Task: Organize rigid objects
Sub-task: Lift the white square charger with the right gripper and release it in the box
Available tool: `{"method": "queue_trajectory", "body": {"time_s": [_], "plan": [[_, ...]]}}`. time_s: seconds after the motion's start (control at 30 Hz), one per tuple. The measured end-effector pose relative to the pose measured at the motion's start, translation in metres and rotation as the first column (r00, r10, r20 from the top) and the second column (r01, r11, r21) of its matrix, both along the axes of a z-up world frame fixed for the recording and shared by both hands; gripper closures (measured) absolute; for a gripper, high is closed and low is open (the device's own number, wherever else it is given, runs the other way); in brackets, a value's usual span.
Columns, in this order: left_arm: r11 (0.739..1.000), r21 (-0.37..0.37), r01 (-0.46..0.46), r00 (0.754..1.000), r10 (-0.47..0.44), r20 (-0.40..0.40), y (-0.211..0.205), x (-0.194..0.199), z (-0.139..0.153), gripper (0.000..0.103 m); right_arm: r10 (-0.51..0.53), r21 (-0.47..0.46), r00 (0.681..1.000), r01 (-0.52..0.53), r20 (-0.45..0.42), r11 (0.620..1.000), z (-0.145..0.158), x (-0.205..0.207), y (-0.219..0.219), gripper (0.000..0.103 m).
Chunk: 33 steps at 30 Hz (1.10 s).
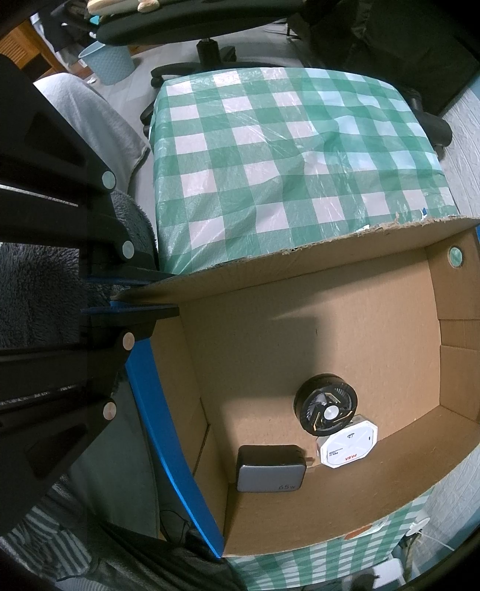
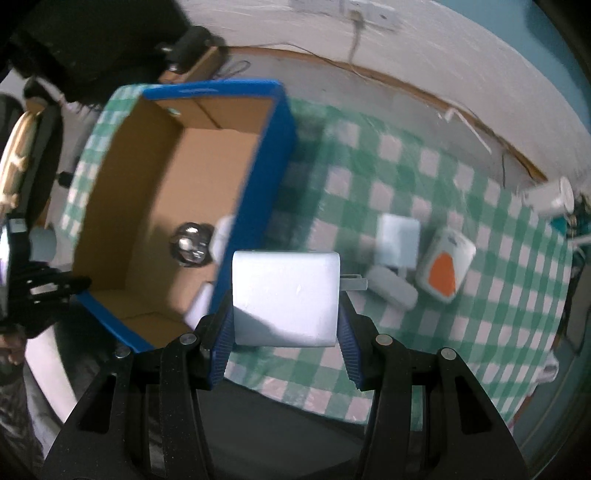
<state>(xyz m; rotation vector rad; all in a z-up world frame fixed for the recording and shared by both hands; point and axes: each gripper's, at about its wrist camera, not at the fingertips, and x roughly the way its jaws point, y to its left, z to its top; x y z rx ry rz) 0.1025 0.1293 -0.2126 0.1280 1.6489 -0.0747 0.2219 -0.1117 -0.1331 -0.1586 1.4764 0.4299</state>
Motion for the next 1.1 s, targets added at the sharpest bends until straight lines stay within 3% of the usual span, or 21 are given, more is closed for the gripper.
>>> {"method": "queue_trajectory", "body": {"time_s": [0.23,0.47,0.83,1.1], "plan": [[1.000,0.001,0.001,1.000,-0.001,0.000,0.000,0.000,0.000,0.096,0.170,0.067,0.985,-0.171,0.022,0.983,0.003,-0.006,0.055,0.053],[1.000,0.001,0.002,1.000,-0.002,0.000,-0.001,0.000,0.000,0.096,0.306,-0.015,0.952,-0.306,0.016,0.952,-0.023,-0.018,0.099,0.053],[1.000,-0.004,-0.001,1.000,0.001,0.004,-0.002,0.000,0.001,0.096,0.320,-0.088,0.947,-0.319,-0.003,0.944,-0.060,-0.016,0.104,0.053],[1.000,-0.006,0.002,1.000,-0.002,0.008,-0.002,0.001,0.001,0.096,0.269,-0.036,0.963,-0.268,0.010,0.963,-0.055,-0.010,0.090,0.053]]}}
